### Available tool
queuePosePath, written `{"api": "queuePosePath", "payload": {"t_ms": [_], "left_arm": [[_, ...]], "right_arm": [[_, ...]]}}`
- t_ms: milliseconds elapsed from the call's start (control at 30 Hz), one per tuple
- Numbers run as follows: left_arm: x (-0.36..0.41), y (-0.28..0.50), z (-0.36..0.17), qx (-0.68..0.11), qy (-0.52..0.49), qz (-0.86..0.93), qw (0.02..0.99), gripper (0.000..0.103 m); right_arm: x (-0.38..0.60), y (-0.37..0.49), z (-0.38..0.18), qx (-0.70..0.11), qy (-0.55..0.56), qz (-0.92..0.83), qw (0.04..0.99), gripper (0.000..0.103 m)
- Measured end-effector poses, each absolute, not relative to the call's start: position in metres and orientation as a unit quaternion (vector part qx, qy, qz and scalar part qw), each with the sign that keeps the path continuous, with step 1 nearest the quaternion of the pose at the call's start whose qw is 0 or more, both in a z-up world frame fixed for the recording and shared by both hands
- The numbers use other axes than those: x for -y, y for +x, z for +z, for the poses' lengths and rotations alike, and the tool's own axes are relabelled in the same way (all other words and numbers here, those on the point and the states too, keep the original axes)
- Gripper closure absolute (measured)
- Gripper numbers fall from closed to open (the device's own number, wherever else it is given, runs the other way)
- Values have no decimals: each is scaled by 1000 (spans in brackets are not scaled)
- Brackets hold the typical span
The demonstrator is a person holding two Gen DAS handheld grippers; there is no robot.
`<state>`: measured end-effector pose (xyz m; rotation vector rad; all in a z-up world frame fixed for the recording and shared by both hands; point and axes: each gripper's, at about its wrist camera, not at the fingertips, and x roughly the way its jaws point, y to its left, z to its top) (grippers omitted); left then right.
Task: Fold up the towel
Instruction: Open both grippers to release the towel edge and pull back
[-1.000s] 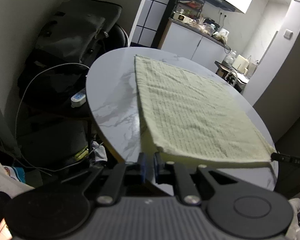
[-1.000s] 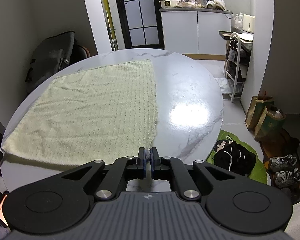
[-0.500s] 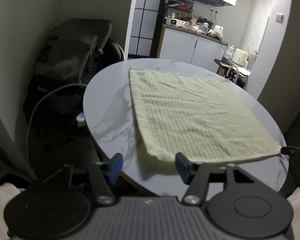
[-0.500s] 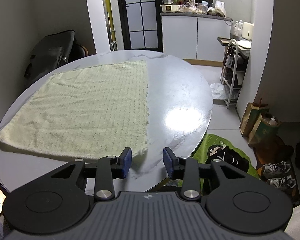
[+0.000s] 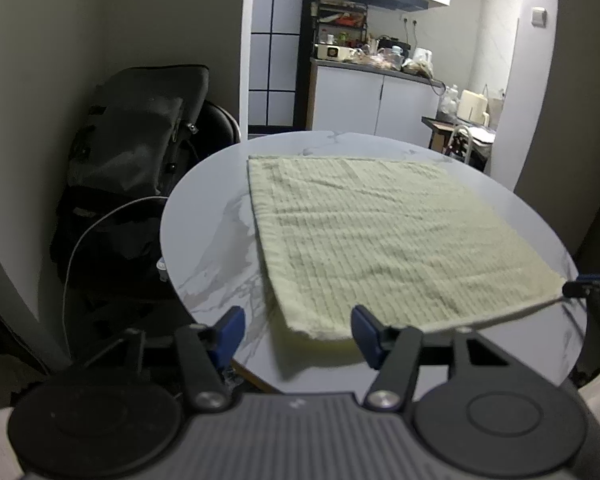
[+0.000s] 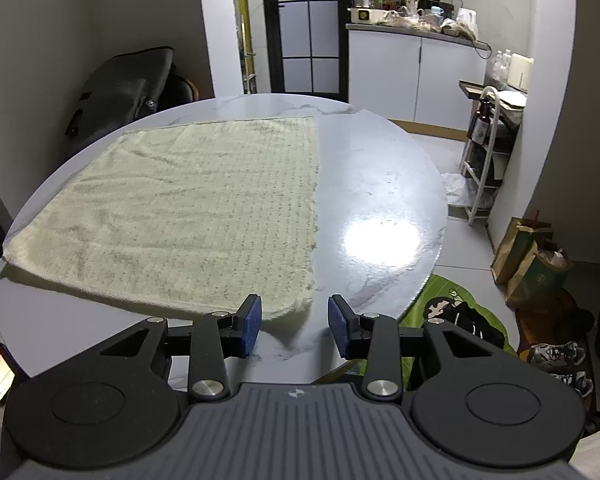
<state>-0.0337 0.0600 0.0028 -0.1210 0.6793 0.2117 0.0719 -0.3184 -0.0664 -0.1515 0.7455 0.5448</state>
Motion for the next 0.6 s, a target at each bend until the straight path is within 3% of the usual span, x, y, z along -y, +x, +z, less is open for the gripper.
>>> {"api": "queuePosePath", "payload": {"t_ms": [600], "left_arm": [[-35, -14, 5, -342, -19, 63, 937, 46]], "right_arm": [[318, 74, -68, -350, -94, 289, 886, 51]]}}
